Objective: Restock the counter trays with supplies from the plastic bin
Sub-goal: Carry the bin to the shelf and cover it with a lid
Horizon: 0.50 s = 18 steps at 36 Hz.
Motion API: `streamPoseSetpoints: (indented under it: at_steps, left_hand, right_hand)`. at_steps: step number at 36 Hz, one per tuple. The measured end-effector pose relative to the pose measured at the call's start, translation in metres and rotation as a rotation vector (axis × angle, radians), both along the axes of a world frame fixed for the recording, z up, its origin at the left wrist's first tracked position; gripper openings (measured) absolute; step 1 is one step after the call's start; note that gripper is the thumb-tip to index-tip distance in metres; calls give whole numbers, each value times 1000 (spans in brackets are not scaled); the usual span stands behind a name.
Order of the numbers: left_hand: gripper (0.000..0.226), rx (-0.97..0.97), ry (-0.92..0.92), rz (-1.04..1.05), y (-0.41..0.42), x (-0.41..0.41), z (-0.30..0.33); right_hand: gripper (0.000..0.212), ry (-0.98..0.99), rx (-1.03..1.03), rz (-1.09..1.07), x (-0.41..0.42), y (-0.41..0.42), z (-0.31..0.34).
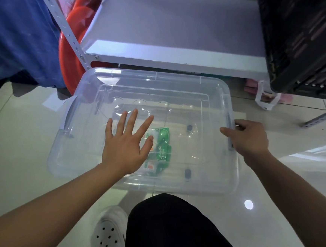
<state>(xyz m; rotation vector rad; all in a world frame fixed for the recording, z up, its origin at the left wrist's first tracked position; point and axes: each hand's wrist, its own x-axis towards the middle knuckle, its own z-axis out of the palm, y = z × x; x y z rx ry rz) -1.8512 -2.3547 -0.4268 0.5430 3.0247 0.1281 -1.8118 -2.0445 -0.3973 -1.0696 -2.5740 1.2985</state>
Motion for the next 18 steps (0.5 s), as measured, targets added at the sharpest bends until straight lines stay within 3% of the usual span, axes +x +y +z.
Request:
streamPoseSetpoints:
  at_steps: [4,8,11,15,18]
  left_hand:
    - [59,-19,-60,7,3,1,7]
    - [60,15,-246,-60,-7,-8,28]
    - [66,-27,-329,-83,-33,-6,48]
    - [80,117,-215,102,-84,25,59]
    - [92,320,-101,475,-130,50,53]
  right_hand:
    - [14,-9,-49,21,4,-1,3]
    - [51,-26,-231,11,22,-9,8]
    - [52,-51,-376,-8,54,-18,12]
    - [41,-45,-554,-51,102,-31,6]
    - [45,-32,-757,-104,120,-37,0]
